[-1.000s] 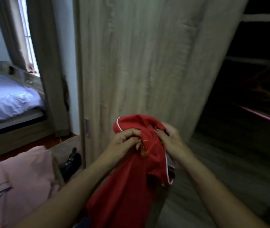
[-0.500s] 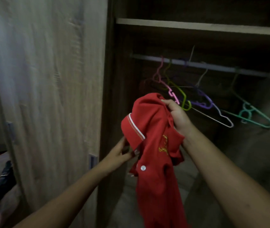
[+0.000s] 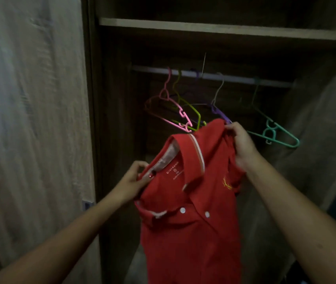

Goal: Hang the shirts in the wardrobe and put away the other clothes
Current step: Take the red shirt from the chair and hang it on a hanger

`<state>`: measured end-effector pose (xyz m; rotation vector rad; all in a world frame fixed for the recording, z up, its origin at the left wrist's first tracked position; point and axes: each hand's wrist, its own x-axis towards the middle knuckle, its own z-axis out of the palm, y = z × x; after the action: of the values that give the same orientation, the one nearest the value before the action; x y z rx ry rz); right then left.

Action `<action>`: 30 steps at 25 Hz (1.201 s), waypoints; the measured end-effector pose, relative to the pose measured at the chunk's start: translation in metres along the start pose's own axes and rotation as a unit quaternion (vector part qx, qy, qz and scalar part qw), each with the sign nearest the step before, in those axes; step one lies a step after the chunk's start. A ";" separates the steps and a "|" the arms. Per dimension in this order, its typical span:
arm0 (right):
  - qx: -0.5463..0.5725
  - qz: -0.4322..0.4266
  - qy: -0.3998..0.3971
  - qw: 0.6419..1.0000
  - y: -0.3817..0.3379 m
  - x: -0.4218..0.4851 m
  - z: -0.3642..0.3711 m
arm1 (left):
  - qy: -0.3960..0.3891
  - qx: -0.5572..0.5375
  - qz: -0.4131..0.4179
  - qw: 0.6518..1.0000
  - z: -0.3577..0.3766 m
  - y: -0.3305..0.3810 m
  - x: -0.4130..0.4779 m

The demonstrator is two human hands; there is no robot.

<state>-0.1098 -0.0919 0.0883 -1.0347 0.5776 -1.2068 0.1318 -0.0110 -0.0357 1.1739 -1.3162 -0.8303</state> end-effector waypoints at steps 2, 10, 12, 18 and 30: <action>-0.070 -0.010 -0.015 0.997 0.014 0.010 -0.007 | -0.024 0.004 -0.026 0.999 -0.021 0.035 0.003; -0.603 -0.398 -0.027 0.691 0.041 0.098 0.061 | -0.049 0.121 0.033 0.991 -0.060 0.121 0.038; -0.665 -0.390 0.023 0.636 0.034 0.126 0.064 | -0.043 0.175 0.008 0.984 -0.068 0.124 0.046; -0.703 -0.304 0.093 0.637 0.039 0.162 0.075 | -0.018 0.491 0.111 0.864 -0.099 0.125 0.067; -0.454 -0.358 0.135 0.805 0.087 0.147 0.072 | -0.128 0.628 0.041 0.766 -0.123 0.090 0.078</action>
<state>0.0353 -0.2057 0.0658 -2.0365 1.1027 -1.8119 0.2471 -0.0418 0.0867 2.0168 -2.2457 0.1224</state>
